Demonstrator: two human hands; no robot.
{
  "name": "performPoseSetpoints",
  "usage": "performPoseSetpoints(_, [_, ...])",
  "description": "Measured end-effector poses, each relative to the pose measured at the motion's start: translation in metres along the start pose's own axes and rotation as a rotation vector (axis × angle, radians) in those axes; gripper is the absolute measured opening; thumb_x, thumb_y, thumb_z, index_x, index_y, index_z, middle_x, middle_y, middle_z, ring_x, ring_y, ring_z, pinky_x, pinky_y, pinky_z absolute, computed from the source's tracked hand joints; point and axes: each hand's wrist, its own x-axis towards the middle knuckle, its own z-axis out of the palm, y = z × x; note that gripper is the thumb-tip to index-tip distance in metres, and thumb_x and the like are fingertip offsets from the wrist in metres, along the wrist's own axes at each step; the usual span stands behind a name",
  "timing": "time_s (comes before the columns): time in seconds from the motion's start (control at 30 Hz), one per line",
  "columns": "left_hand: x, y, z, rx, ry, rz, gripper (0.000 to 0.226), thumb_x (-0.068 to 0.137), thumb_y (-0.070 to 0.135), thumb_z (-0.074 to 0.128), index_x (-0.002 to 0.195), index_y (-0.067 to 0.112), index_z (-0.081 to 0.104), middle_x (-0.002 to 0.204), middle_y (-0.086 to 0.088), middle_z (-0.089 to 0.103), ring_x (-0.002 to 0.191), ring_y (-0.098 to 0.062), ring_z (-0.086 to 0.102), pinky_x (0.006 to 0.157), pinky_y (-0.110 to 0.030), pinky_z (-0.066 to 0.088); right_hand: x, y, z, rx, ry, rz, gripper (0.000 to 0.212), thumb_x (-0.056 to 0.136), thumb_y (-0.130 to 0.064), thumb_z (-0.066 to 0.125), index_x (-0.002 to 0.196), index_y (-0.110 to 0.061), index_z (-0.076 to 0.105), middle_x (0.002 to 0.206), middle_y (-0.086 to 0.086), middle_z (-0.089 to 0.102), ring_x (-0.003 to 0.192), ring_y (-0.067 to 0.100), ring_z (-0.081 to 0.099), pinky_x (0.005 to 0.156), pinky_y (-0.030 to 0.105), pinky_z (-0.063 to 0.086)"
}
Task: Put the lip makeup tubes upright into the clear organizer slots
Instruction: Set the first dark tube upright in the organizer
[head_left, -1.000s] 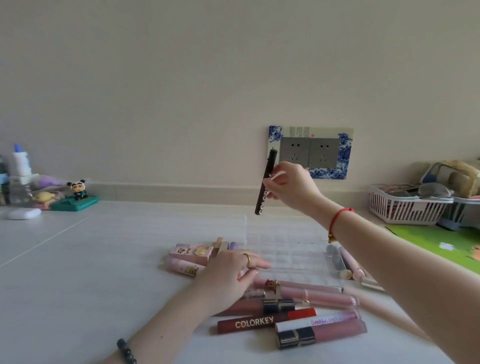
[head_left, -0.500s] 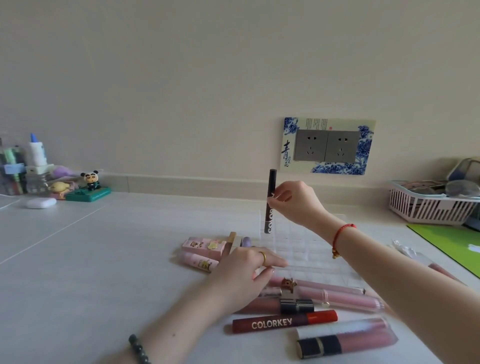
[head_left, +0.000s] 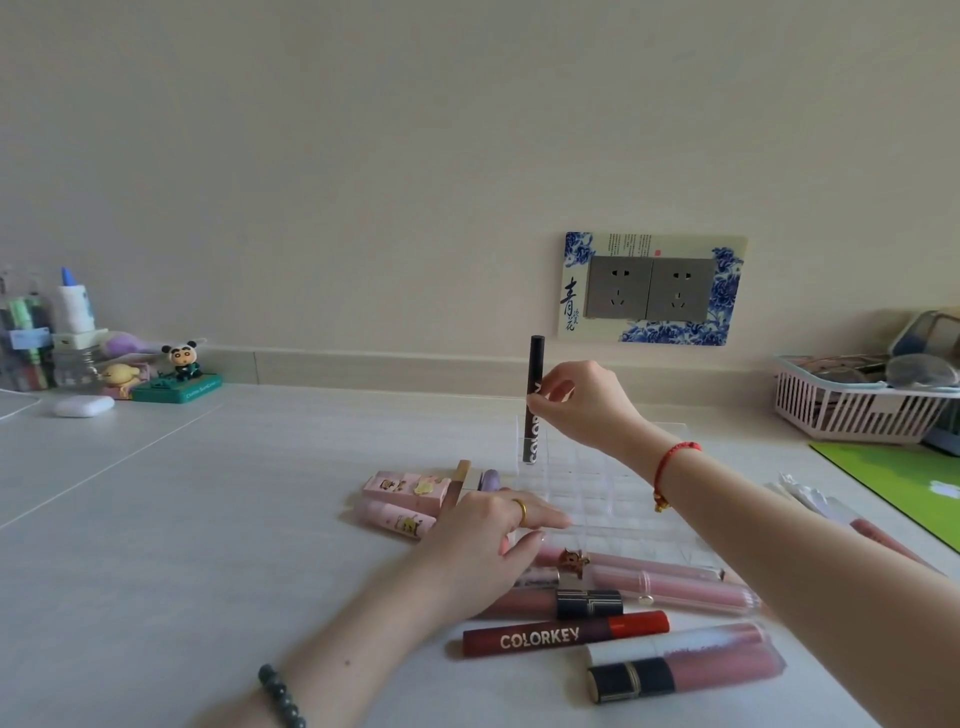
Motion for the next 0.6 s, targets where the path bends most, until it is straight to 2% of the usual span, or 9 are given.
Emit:
performPoseSetpoints(0.1, [0.0003, -0.0001, -0.0002, 0.003, -0.003, 0.020, 0.030, 0.091, 0.012, 0.047, 0.111, 0.025, 0.065, 0.118, 0.014, 0.063, 0.094, 0.013, 0.033, 0.083, -0.002, 0.030, 0.0004, 0.0005, -0.0004, -0.011, -0.001, 0.010, 0.019, 0.078, -0.023, 0.060, 0.090, -0.008, 0.066, 0.082, 0.003, 0.059, 0.079, 0.016, 0.053, 0.063, 0.023, 0.041])
performPoseSetpoints(0.13, [0.0006, 0.0000, -0.0004, 0.001, -0.001, 0.021, 0.029, 0.090, 0.012, 0.048, 0.111, 0.024, 0.065, 0.118, 0.014, 0.063, 0.093, 0.013, 0.033, 0.085, -0.003, 0.031, 0.0008, 0.0005, -0.0006, -0.018, -0.003, 0.014, 0.019, 0.078, -0.023, 0.060, 0.090, -0.008, 0.065, 0.082, 0.002, 0.059, 0.079, 0.017, 0.054, 0.065, 0.024, 0.041])
performPoseSetpoints(0.23, [-0.0004, 0.0012, -0.0008, -0.003, -0.001, -0.001, 0.029, 0.091, 0.012, 0.048, 0.111, 0.024, 0.065, 0.117, 0.013, 0.063, 0.092, 0.013, 0.033, 0.099, -0.024, 0.032, 0.0010, 0.0008, -0.0008, -0.044, -0.025, 0.027, 0.015, 0.078, -0.026, 0.060, 0.086, -0.013, 0.063, 0.081, 0.000, 0.058, 0.081, 0.018, 0.055, 0.070, 0.029, 0.045])
performPoseSetpoints(0.33, [-0.0008, 0.0019, -0.0011, -0.008, -0.002, -0.010, 0.029, 0.091, 0.012, 0.048, 0.111, 0.023, 0.065, 0.119, 0.013, 0.063, 0.093, 0.014, 0.033, 0.104, -0.029, 0.031, 0.0010, 0.0008, 0.0000, -0.069, -0.041, 0.036, 0.010, 0.076, -0.028, 0.061, 0.081, -0.020, 0.058, 0.077, -0.004, 0.056, 0.086, 0.021, 0.057, 0.084, 0.040, 0.048])
performPoseSetpoints(0.4, [-0.0008, 0.0024, -0.0013, -0.009, -0.005, -0.013, 0.029, 0.091, 0.012, 0.048, 0.111, 0.023, 0.065, 0.118, 0.013, 0.063, 0.093, 0.014, 0.032, 0.105, -0.034, 0.030, 0.0003, 0.0000, 0.0003, -0.078, -0.049, 0.040, 0.010, 0.075, -0.029, 0.061, 0.081, -0.021, 0.058, 0.078, -0.004, 0.056, 0.087, 0.022, 0.057, 0.088, 0.044, 0.047])
performPoseSetpoints(0.47, [-0.0008, 0.0027, -0.0014, -0.009, -0.003, -0.012, 0.029, 0.091, 0.012, 0.047, 0.111, 0.023, 0.065, 0.118, 0.012, 0.063, 0.093, 0.014, 0.032, 0.105, -0.034, 0.030, -0.0001, -0.0007, 0.0004, -0.084, -0.054, 0.038, 0.011, 0.075, -0.029, 0.061, 0.081, -0.021, 0.058, 0.079, -0.004, 0.056, 0.087, 0.022, 0.057, 0.088, 0.045, 0.047])
performPoseSetpoints(0.6, [-0.0005, 0.0017, -0.0014, -0.005, -0.007, 0.012, 0.029, 0.091, 0.013, 0.047, 0.111, 0.024, 0.065, 0.119, 0.013, 0.063, 0.095, 0.014, 0.035, 0.099, -0.022, 0.031, -0.0006, -0.0011, 0.0004, -0.089, -0.064, 0.037, 0.011, 0.075, -0.029, 0.060, 0.082, -0.021, 0.056, 0.078, -0.005, 0.054, 0.086, 0.021, 0.056, 0.088, 0.045, 0.046])
